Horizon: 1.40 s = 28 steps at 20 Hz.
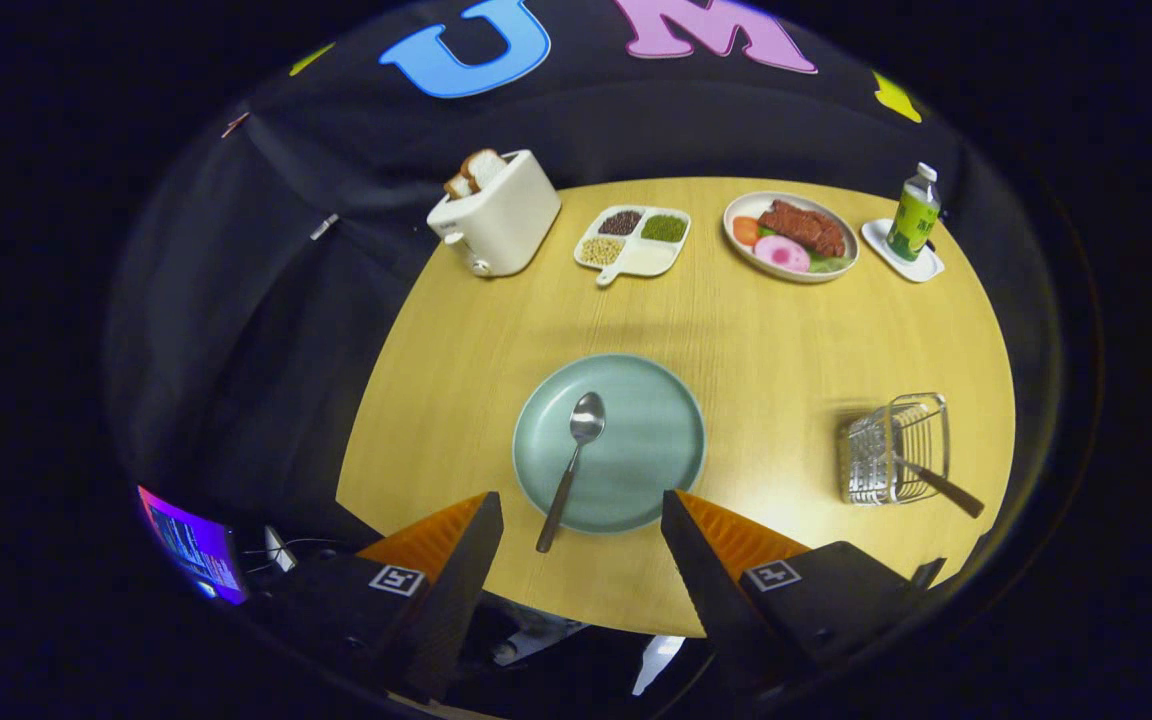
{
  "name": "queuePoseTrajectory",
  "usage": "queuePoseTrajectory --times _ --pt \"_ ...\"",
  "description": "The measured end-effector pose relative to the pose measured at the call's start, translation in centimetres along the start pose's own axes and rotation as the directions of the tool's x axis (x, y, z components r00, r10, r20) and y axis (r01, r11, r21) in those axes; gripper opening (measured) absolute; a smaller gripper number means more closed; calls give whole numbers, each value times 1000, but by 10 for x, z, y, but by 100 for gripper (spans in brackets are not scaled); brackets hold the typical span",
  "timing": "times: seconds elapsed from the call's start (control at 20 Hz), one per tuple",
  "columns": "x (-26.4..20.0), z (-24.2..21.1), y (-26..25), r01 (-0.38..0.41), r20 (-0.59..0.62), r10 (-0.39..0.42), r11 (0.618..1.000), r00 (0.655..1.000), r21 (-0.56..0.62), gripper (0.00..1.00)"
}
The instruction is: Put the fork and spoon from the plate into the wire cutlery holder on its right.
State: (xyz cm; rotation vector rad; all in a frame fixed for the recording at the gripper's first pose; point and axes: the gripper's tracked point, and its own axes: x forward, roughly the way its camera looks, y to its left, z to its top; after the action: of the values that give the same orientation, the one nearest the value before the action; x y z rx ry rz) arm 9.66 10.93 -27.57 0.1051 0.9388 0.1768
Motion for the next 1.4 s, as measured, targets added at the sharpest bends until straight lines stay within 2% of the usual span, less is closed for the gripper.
queuePoseTrajectory --times 0.2,0.4,0.5,0.6,1.0,1.2,1.3,1.35,1.4 --pt "51 -6 9 30 -64 -29 999 998 21 99" --pt "88 -21 8 83 -120 -83 997 989 -6 100" --pt "105 -31 -4 150 -142 -154 988 978 -37 100" --pt "118 -40 -10 191 -157 -199 980 967 -64 100" --pt "138 -55 -21 249 -195 -263 964 945 -95 99" --pt "136 -54 -30 267 -214 -288 956 933 -121 83" --pt "133 -53 -42 285 -221 -314 946 923 -151 62" --pt "130 -52 -42 277 -227 -305 949 925 -148 38" --pt "129 -53 -42 261 -241 -291 954 926 -151 29"
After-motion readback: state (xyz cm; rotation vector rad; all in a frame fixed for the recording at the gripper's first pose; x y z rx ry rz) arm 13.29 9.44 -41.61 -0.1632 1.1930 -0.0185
